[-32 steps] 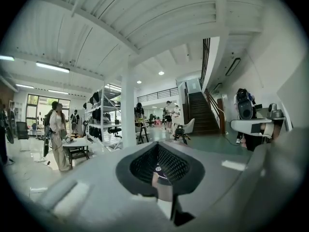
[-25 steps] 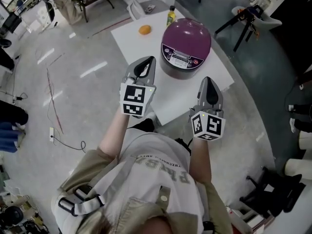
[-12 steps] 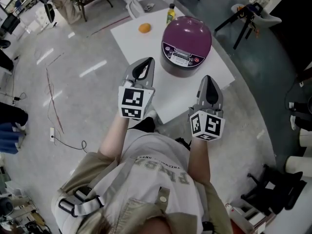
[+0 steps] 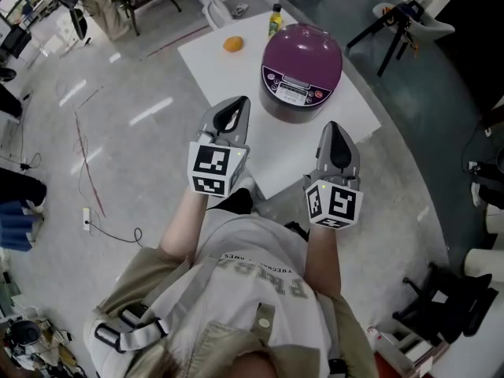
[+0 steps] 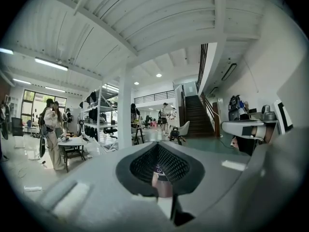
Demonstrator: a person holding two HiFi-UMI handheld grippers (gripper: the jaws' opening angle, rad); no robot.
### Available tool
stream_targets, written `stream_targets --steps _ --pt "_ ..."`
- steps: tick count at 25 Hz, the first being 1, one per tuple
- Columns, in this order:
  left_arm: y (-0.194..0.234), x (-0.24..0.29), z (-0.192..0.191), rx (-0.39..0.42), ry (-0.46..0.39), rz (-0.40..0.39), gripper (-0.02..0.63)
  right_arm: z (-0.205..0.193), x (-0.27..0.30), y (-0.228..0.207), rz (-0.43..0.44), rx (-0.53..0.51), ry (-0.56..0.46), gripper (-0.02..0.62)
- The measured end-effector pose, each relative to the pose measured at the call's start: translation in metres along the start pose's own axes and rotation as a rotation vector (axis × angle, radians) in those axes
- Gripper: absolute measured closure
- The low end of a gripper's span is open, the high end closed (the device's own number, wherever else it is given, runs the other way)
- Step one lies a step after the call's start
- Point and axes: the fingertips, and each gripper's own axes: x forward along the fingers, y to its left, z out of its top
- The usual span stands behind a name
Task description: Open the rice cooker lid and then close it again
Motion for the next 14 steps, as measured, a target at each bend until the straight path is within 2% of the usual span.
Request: stream_targets --steps 14 --pt "-0.0073 0.0034 -0.0034 0.040 0.017 -0.029 0.598 0.0032 0.0004 -0.0007 0.004 -0.014 -0.010 0.595"
